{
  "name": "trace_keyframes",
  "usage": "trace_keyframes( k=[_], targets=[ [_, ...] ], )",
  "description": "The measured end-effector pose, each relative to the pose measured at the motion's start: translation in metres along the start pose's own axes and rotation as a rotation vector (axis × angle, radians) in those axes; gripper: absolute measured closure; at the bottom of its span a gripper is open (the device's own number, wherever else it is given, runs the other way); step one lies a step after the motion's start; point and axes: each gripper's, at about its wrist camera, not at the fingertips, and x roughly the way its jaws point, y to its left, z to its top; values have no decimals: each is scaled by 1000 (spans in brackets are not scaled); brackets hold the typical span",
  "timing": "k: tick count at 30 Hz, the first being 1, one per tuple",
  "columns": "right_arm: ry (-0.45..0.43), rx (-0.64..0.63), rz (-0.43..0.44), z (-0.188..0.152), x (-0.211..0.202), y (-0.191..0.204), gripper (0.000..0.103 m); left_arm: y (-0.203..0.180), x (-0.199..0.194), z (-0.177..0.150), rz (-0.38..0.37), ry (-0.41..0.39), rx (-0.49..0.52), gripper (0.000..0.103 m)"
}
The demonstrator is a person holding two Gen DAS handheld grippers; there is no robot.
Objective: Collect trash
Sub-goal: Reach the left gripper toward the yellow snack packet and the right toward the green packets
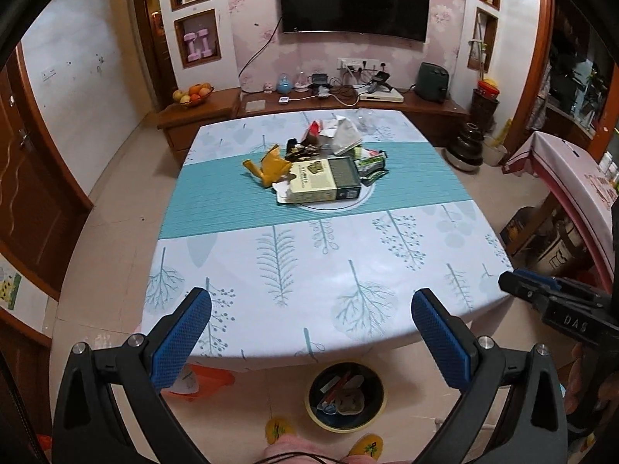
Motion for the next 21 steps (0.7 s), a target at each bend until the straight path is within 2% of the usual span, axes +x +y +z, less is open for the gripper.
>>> trace_keyframes(
  k=[5, 9, 16, 21],
  targets=[
    [12, 11, 6, 22, 17, 4, 68, 15, 26, 20, 20, 19, -16, 1],
    [22, 34, -5, 45, 36, 6, 68, 33, 62, 44, 2, 60, -37, 1],
    [40, 137, -71, 102, 85, 6, 68, 81, 157, 110, -138, 187, -114, 1],
    [63, 245, -111, 147, 132, 4, 68, 111, 229, 154, -198, 266, -164, 1]
  ],
)
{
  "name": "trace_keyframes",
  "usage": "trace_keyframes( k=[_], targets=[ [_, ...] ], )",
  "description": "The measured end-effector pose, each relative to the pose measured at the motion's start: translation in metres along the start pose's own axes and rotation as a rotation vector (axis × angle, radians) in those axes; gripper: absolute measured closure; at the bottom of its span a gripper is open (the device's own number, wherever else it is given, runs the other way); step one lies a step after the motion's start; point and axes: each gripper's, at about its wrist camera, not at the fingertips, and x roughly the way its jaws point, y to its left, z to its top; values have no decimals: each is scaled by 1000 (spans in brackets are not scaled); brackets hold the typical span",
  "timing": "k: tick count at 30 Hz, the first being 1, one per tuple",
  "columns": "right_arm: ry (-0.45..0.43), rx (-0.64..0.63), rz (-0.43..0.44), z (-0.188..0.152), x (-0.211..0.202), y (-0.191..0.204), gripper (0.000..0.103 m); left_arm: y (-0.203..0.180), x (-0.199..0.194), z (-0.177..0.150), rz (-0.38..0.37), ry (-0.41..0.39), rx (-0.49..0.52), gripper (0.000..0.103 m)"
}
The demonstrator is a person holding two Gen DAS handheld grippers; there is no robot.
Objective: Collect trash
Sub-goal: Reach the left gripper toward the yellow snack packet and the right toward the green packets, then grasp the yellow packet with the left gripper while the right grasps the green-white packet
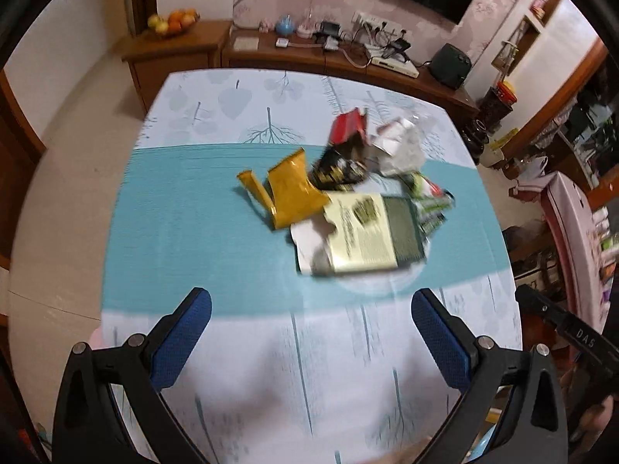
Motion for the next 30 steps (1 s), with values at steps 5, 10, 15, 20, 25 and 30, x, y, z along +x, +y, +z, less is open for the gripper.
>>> trace_keyframes(
  k=[5, 10, 15, 20, 25, 30],
  targets=[
    [10, 88, -42, 41, 49, 12, 68, 24, 60, 51, -30, 87, -55, 1],
    [35, 171, -71, 71, 96, 13, 68, 40, 112, 79, -35, 159, -126, 3],
    [61, 266, -92, 90, 133, 3, 68, 45, 144, 91, -20, 195, -175, 3],
    [93, 319, -136, 102, 160, -4, 68, 46, 164, 98, -1, 224, -198, 13],
    [136, 333, -188, 100, 179, -6, 68, 40, 183, 105, 46, 257, -167, 38],
    [153, 312, -200, 93, 180, -6, 81, 29, 186, 101, 49, 259, -114, 61]
  ],
)
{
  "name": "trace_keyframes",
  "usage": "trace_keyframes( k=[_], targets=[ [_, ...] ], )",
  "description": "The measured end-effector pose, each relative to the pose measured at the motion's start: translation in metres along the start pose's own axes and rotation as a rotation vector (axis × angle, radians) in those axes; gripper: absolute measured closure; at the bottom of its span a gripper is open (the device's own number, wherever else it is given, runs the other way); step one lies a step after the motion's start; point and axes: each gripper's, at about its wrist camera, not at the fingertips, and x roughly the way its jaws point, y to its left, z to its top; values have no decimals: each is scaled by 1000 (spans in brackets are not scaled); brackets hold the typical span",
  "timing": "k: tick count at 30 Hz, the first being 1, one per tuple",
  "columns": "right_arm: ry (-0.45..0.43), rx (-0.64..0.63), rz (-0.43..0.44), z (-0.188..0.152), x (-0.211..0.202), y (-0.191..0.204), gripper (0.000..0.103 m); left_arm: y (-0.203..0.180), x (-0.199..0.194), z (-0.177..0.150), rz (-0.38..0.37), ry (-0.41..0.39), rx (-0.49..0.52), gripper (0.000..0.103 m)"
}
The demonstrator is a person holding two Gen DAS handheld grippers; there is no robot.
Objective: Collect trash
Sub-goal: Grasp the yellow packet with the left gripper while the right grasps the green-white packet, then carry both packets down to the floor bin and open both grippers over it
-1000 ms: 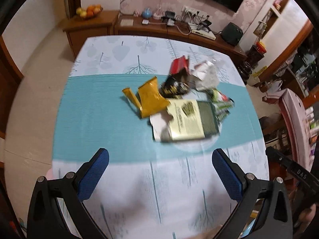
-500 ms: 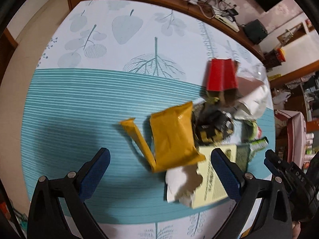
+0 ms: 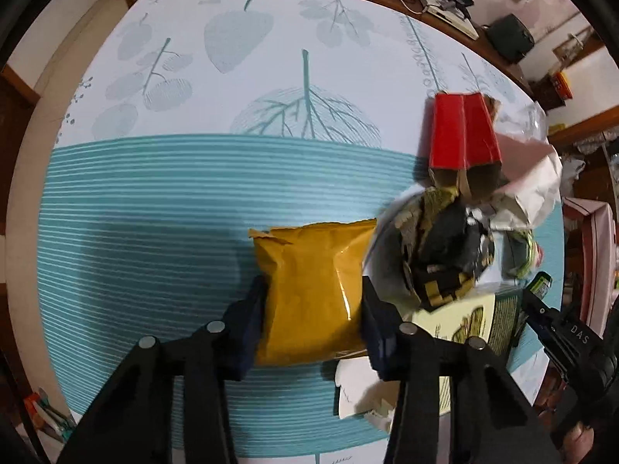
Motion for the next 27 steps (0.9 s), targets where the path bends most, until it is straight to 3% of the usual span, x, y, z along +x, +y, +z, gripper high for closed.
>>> trace_keyframes(
  k=[5, 15, 27],
  targets=[
    [3, -13, 22, -13, -4, -10, 83, -1, -5, -18, -10, -15, 33, 67],
    [-22, 49, 106, -54, -33, -42, 84, -1, -31, -50, -7, -70, 133, 68],
    [4, 12, 161, -130, -72, -70, 84, -12, -71, -145, -3, -78, 291, 68]
  ],
)
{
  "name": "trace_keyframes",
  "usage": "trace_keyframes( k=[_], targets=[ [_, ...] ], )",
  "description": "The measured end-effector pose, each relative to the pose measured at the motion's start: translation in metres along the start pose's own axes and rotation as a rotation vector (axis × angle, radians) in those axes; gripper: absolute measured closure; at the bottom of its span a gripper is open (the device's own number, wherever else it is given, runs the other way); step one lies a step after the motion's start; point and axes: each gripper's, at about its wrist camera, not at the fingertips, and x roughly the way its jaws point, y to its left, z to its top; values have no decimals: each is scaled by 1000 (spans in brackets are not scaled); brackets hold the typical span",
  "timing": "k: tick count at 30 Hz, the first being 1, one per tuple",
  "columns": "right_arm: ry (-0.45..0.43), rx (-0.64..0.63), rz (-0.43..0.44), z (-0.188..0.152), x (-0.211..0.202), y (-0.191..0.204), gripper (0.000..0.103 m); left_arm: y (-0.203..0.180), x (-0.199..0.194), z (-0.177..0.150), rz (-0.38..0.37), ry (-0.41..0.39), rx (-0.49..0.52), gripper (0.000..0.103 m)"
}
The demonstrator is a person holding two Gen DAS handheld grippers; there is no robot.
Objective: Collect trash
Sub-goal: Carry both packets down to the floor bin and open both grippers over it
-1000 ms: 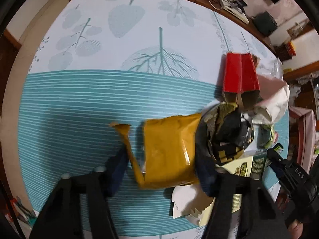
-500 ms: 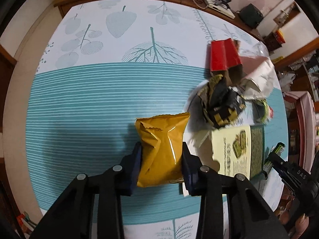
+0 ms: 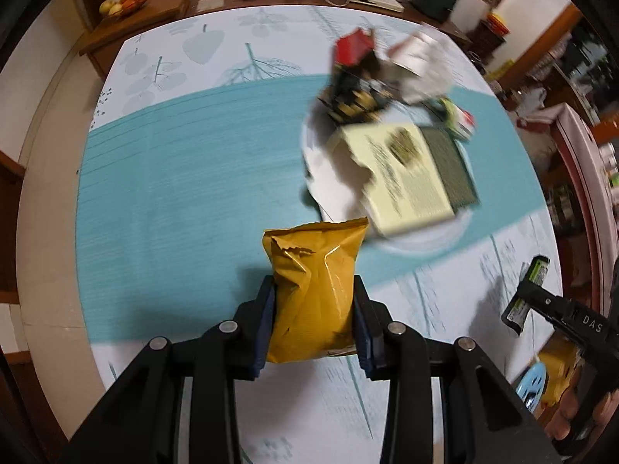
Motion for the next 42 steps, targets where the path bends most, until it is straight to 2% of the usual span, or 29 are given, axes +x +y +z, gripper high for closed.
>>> trace_keyframes(
  k=[7, 14, 23, 26, 33, 37, 42],
  targets=[
    [-3, -118, 66, -51, -42, -26, 84, -46, -34, -77, -1, -35, 12, 68],
    [-2, -177, 155, -100, -76, -80, 84, -101, -53, -159, 26, -75, -4, 68],
    [52, -190, 198, -161, -87, -154, 84, -157, -43, -249, 44, -25, 6, 68],
    [89, -172, 198, -180, -79, -171, 84, -174, -33, -276, 52, 21, 44, 68],
    [146, -96, 192, -213, -48, -210, 84, -193, 7, -313, 35, 114, 133, 68],
    [168, -41, 177, -228, -19, -230, 84, -192, 47, -329, 30, 159, 178, 68],
    [189, 37, 149, -242, 36, -257, 83, -182, 110, -338, 21, 198, 207, 68]
  ],
)
